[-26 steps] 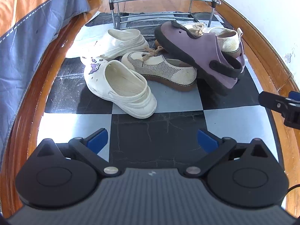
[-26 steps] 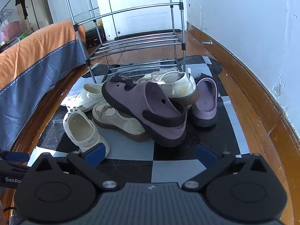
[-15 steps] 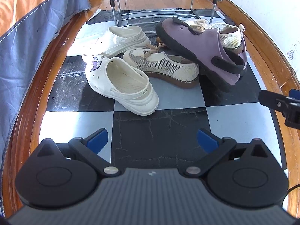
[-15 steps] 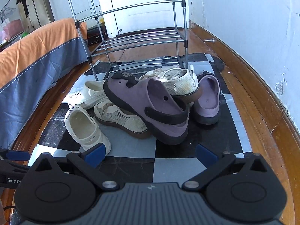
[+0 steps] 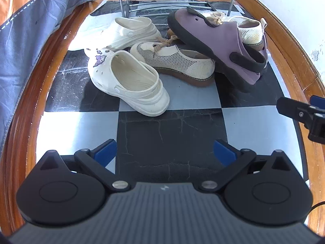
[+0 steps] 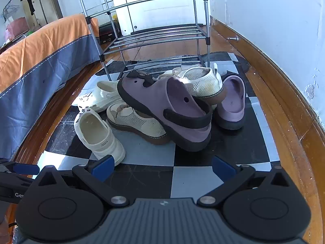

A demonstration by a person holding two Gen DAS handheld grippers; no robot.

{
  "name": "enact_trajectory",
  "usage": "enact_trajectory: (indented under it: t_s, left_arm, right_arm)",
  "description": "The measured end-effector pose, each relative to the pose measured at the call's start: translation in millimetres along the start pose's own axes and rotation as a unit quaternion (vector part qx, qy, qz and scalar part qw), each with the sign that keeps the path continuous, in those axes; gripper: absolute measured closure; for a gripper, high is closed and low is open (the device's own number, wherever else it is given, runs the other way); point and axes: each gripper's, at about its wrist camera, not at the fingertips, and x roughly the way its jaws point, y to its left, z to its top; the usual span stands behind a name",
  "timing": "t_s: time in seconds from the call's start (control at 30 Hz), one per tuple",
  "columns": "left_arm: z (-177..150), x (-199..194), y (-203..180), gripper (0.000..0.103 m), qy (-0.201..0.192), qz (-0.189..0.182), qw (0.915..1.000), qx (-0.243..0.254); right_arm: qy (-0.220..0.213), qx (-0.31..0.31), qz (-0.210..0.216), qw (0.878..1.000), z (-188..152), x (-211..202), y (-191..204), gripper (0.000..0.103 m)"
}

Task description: Organize scattered shoes

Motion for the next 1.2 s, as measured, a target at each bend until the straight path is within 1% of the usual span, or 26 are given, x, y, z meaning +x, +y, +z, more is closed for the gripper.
enact_trajectory:
  t_s: [0.33, 0.4, 0.67, 0.8, 0.97, 1.03, 1.1, 1.2]
  left_arm:
    - [2, 10, 3, 0.0, 0.021, -0.012, 0.9997, -0.01]
    - [2, 11, 5, 0.0, 0.023, -0.014, 0.9996, -0.013]
    - [2, 17, 7, 0.0, 0.034, -0.018, 0.9991, -0.016]
    - [1, 20, 8, 0.0, 0.04, -0.026, 0.9987, -0.02]
    - [1, 22, 7, 0.0, 0.042, -0.024, 0.9987, -0.019]
    - [1, 23, 6, 0.0, 0.044, -0.023, 0.9986, -0.019]
    - [0, 25, 7, 0.0, 0.046, -0.02, 0.9986, -0.017]
    - [1, 25, 7, 0.0, 0.046, -0.015, 0.9987, -0.018]
  right_arm:
    - [0.017, -0.005, 0.0, 1.0, 1, 9, 3, 0.0]
    - [0.017, -0.006, -0.003, 1.0, -4, 11, 1, 0.0]
    - [0.029, 0.003, 0.001, 1.0, -6, 17, -2, 0.0]
    - [0.031, -0.003, -0.007, 0.999, -6, 19, 0, 0.0]
    - [0.033, -0.004, -0.017, 0.999, -8, 22, 0, 0.0]
    - [0.034, -0.015, -0.033, 0.999, -6, 25, 1, 0.0]
    - [0.033, -0.047, -0.059, 0.997, -2, 30, 6, 0.0]
    - [0.036, -0.05, -0.062, 0.996, -1, 31, 6, 0.0]
